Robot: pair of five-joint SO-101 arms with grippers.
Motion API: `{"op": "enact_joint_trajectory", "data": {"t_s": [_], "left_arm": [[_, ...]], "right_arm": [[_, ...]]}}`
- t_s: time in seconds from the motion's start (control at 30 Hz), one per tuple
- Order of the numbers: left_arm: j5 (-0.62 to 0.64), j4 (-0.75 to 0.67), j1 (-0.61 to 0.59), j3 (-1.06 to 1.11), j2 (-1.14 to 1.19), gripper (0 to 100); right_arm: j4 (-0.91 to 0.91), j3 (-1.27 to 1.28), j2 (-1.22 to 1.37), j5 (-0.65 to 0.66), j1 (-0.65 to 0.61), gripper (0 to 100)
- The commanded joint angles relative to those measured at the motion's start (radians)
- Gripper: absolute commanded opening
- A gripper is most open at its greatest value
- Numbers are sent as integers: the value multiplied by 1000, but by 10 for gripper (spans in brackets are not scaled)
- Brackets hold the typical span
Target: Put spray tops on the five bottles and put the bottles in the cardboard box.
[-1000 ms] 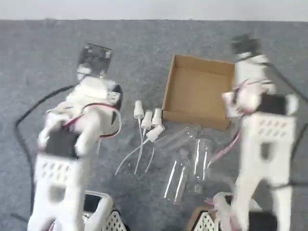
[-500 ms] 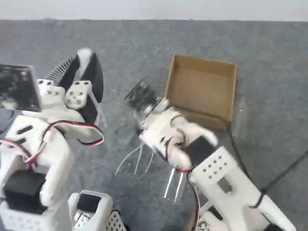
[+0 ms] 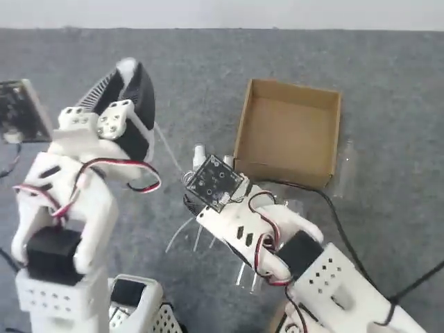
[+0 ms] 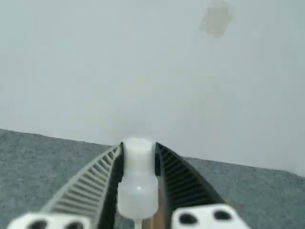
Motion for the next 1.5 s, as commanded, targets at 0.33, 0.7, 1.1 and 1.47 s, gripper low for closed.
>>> {"op": "enact_joint_trajectory", "data": {"t_s": [0.33,0.7,1.1,1.47], "left_arm": [[15,-32,64,21,-12,11],[11,5,63,-25,-11,11],[9,5,69,19,-11,11],[14,-35,72,160,-12,11]], "right_arm": [[-21,-9,-39,-12,-4,6],[-18,8,-39,-12,-2,6],[-18,11,-41,-12,-2,6],[-22,12,-51,-5,-4,6]]}}
